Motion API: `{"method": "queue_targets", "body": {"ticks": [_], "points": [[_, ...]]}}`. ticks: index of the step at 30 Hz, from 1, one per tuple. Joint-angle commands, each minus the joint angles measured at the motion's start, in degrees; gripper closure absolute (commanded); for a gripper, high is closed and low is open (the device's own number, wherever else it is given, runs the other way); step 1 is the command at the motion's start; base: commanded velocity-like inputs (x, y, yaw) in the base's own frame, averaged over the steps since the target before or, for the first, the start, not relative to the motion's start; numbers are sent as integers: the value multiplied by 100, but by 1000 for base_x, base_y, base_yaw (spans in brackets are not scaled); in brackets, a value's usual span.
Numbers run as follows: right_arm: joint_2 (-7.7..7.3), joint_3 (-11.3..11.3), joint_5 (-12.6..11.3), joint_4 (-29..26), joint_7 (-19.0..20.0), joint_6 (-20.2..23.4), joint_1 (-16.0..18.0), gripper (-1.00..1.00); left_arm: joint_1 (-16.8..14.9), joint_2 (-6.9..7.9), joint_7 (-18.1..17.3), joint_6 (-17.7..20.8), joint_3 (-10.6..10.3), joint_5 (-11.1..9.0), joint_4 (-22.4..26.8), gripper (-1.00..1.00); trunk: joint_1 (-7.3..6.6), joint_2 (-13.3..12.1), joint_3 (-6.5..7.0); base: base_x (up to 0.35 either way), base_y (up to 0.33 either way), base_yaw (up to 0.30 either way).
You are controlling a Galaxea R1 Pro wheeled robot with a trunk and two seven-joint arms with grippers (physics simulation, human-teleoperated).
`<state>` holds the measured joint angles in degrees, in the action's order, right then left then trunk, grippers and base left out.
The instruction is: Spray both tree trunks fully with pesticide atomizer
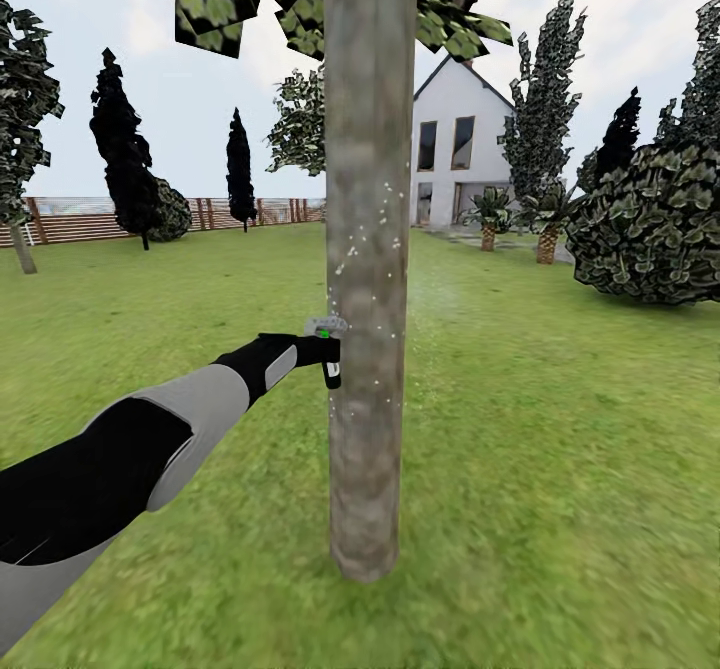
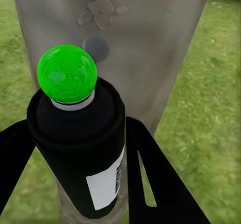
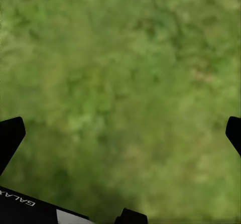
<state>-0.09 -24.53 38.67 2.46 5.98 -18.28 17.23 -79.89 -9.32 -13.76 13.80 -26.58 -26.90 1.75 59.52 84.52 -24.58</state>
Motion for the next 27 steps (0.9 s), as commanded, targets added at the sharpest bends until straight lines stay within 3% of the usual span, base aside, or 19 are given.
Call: {"method": "queue_targets", "body": {"ticks": [1, 15, 27], "points": [[0, -3, 0, 0, 0, 0, 0, -100, 0, 0, 4, 0, 4, 0, 1, 100, 0, 0, 0, -1, 0, 0], [0, -3, 0, 0, 0, 0, 0, -100, 3, -7, 1, 0, -2, 9, -7, 100, 0, 0, 0, -49, 0, 0], [0, -2, 0, 0, 0, 0, 0, -100, 338, -9, -4, 0, -13, 11, -7, 100, 0, 0, 0, 0, 0, 0]]}}
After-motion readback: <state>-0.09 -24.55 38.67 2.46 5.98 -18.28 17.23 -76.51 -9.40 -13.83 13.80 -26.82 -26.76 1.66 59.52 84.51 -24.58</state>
